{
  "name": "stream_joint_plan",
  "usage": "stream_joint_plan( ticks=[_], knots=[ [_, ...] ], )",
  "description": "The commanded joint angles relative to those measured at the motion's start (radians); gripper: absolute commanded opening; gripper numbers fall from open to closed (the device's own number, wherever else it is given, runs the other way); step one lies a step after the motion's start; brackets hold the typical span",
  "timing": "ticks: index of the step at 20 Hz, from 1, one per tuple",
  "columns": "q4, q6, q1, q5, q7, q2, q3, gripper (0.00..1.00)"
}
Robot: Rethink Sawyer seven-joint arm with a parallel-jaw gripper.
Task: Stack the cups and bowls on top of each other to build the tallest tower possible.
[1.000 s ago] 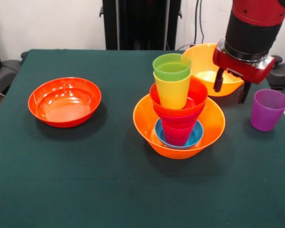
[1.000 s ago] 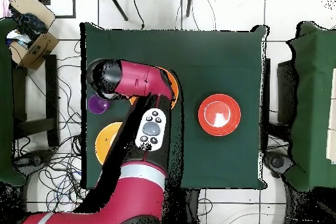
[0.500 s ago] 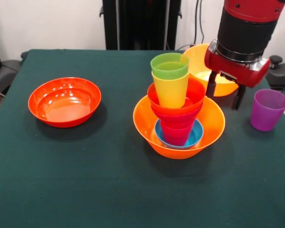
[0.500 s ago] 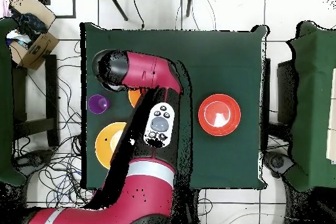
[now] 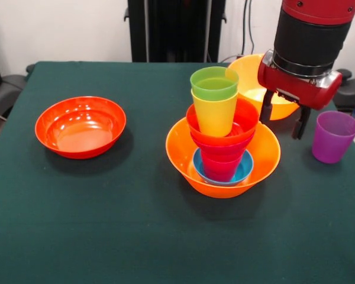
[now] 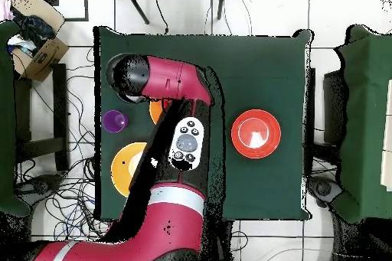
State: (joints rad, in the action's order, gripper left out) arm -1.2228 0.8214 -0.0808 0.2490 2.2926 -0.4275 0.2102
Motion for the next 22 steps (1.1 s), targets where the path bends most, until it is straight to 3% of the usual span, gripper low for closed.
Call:
stream_joint_plan(
  ticks=[1,12,22],
  knots=[
    [0.023,0.112,0.000,-0.036,-0.041,0.034,-0.139,1.00],
    [0.058,0.161,0.019,-0.027,-0.054,0.056,-0.174,1.00],
    [-0.029,0.111,-0.026,-0.026,-0.011,0.024,-0.196,1.00]
  ],
)
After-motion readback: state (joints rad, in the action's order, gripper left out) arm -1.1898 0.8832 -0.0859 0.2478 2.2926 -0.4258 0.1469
